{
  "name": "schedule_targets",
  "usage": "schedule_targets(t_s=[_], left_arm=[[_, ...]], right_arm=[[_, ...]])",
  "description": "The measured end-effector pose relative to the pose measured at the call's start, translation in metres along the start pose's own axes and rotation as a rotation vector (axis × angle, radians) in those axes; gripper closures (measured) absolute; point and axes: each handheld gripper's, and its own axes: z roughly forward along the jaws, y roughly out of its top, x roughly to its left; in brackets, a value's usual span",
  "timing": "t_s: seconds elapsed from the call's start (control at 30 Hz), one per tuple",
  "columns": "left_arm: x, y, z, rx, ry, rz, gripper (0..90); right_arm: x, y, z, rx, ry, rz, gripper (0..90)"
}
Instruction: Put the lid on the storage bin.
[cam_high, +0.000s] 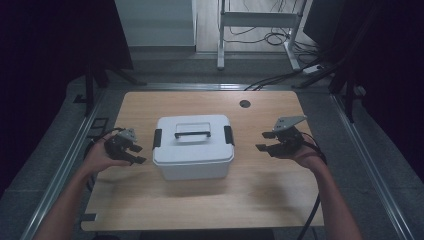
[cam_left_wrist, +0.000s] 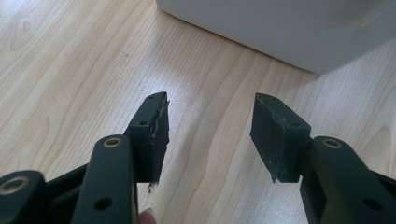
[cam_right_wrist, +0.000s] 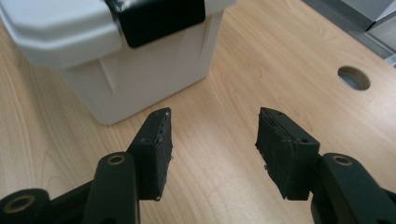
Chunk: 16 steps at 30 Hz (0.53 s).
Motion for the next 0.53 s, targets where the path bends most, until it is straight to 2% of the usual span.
schedule_targets(t_s=[0.17, 0.53], left_arm=[[0.001, 0.0, 0.001, 0.001, 0.001, 0.002, 47.1], [-0.002, -0.002, 0.005, -0.013, 0.01, 0.002, 47.1]], right_arm=[[0.0, -0.011, 0.006, 0.005, -0.003, 0.017, 44.7], [0.001, -0.015, 0.01, -0.009, -0.009, 0.032, 43.3]])
